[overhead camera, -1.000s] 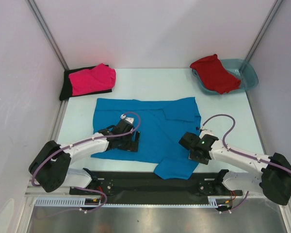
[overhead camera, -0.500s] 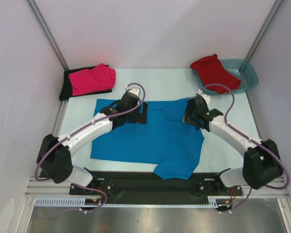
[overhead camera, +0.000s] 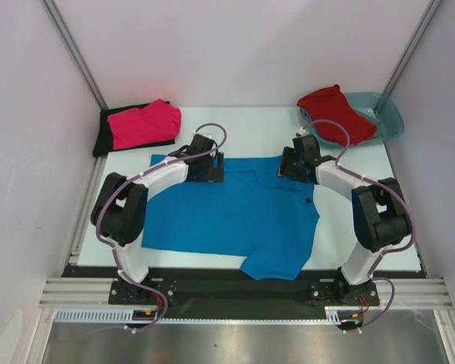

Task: Fold and stack the t-shirts
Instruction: Flatten the tshirt out

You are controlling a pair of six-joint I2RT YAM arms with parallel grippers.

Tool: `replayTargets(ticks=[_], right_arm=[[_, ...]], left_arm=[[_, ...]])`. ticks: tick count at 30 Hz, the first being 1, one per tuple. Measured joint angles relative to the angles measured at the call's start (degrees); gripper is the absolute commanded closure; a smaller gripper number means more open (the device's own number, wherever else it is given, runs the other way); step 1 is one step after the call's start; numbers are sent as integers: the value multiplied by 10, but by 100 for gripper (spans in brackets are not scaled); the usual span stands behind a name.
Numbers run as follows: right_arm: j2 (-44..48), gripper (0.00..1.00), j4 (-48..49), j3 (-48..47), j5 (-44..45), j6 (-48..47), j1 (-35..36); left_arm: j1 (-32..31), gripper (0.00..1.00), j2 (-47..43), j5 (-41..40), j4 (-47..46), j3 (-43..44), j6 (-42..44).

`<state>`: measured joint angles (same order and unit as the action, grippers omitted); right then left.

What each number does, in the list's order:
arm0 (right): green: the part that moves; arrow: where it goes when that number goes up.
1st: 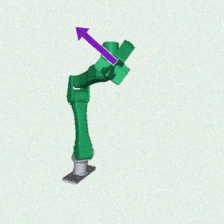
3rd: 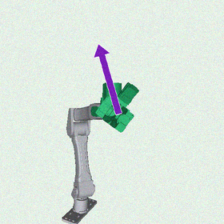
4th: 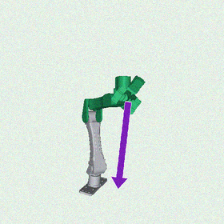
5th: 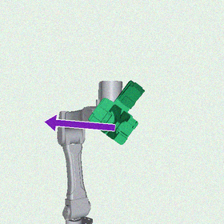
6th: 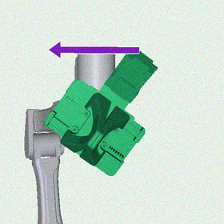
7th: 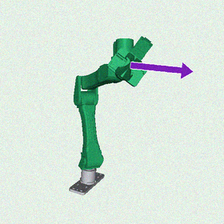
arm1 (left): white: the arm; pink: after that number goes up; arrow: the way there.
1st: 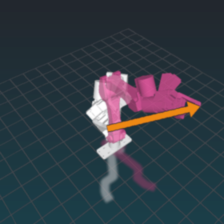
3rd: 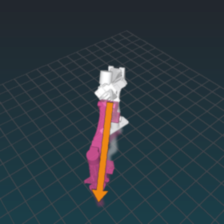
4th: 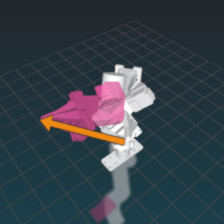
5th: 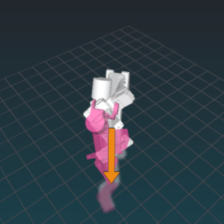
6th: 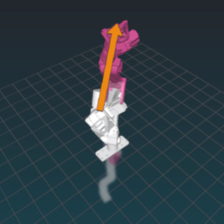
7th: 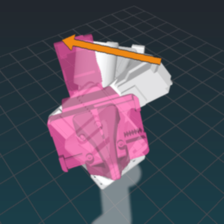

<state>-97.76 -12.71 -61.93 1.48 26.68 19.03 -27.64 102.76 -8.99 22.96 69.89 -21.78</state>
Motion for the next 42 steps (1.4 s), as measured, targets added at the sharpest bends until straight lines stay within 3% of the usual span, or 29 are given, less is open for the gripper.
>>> replayTargets(ticks=[10,26,34,42], right_arm=[[-49,42,-3,-30,-6,-17,-5],[-35,44,-45,19,55,-1,-5],[35,43,-78,83,91,0,24],[196,40,-91,86,83,-38,57]], left_arm=[[12,0,46,19,-6,20,9],[12,0,3,47,0,-28,14],[12,0,-25,51,9,-60,14],[12,0,-106,41,31,-64,13]])
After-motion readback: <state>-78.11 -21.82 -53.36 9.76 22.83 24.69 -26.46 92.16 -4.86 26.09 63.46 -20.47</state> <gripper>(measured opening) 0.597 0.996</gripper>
